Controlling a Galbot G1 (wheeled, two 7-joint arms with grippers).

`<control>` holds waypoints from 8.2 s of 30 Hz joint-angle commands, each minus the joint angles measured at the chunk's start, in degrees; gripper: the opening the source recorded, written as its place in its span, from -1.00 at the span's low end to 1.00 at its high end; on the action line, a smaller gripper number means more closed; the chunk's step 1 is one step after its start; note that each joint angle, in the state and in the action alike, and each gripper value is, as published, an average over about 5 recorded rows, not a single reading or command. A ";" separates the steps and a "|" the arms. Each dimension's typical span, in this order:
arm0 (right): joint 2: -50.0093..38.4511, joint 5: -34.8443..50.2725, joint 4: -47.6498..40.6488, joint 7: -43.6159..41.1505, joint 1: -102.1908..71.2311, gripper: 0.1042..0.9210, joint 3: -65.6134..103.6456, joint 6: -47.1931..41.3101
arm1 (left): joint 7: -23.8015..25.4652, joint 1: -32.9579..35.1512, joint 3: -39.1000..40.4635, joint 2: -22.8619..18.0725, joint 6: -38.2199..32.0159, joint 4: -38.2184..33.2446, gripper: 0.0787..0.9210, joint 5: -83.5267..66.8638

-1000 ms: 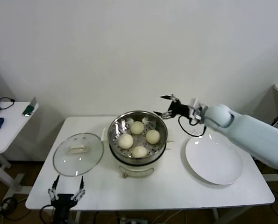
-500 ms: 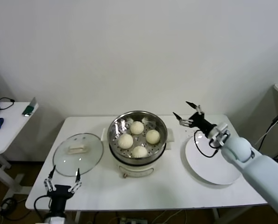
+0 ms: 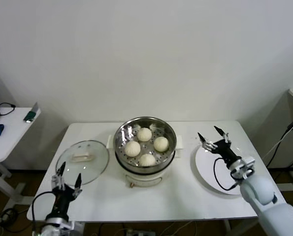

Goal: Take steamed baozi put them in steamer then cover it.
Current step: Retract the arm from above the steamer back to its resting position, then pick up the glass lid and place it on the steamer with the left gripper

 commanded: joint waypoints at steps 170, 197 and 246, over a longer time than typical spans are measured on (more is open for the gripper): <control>10.08 -19.36 -18.01 -0.97 3.52 0.76 2.60 3.05 | 26.06 -50.16 48.87 -3.62 44.26 21.15 -0.83 29.23; 10.65 -20.28 -19.00 -1.18 4.88 0.76 2.49 3.24 | 24.71 -47.98 46.96 -3.91 44.26 20.90 -0.83 28.02; 9.77 -18.50 -13.99 -1.46 4.04 0.76 4.78 -8.49 | 24.33 -42.43 46.18 6.68 44.26 3.33 0.44 16.13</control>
